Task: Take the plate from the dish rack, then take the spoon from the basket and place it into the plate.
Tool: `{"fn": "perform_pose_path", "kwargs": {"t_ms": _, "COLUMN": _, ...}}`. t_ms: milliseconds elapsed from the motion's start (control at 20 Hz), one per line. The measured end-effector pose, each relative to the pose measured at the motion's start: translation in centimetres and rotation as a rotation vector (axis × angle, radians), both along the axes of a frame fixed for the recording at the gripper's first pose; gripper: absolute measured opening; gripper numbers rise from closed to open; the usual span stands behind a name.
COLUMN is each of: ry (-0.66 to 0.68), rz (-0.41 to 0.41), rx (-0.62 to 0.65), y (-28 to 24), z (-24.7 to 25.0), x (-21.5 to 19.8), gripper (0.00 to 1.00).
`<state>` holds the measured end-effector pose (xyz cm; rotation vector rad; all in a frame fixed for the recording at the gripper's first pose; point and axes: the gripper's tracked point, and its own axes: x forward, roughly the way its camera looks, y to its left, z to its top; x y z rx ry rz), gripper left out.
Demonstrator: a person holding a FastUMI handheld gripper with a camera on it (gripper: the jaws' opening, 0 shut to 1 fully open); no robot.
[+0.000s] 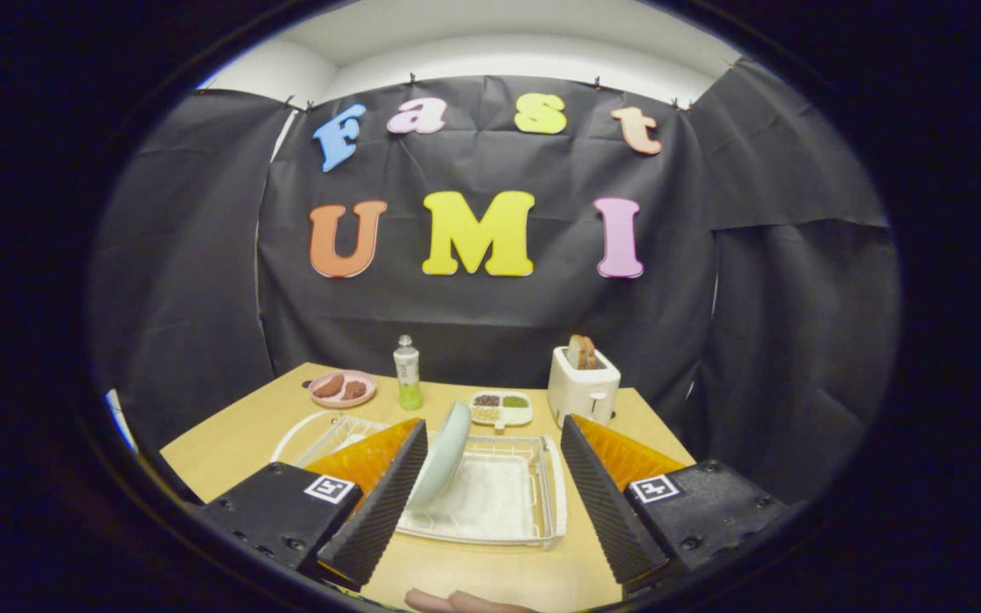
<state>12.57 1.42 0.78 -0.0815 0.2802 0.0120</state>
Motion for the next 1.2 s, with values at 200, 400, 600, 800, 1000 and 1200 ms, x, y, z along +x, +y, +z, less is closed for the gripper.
{"fn": "perform_pose_path", "kwargs": {"t_ms": 200, "ry": 0.142, "rz": -0.014, "rx": -0.049, "y": 1.6, "z": -0.6, "x": 6.1, "gripper": 1.00}}
{"fn": "perform_pose_path", "kwargs": {"t_ms": 400, "ry": 0.306, "rz": -0.074, "rx": -0.069, "y": 1.2, "z": -3.3, "x": 10.6, "gripper": 1.00}}
{"fn": "perform_pose_path", "kwargs": {"t_ms": 600, "ry": 0.439, "rz": -0.101, "rx": -0.019, "y": 0.6, "z": -5.3, "x": 13.2, "gripper": 1.00}}
{"fn": "perform_pose_path", "kwargs": {"t_ms": 800, "ry": 0.585, "rz": -0.118, "rx": 0.013, "y": 1.0, "z": -7.2, "x": 14.2, "gripper": 1.00}}
{"fn": "perform_pose_path", "kwargs": {"t_ms": 1000, "ry": 0.715, "rz": -0.116, "rx": 0.028, "y": 2.0, "z": -8.8, "x": 14.4, "gripper": 0.91}}
{"fn": "perform_pose_path", "kwargs": {"t_ms": 1200, "ry": 0.764, "rz": -0.103, "rx": 0.072, "y": 4.4, "z": -9.2, "x": 14.9, "gripper": 0.76}}
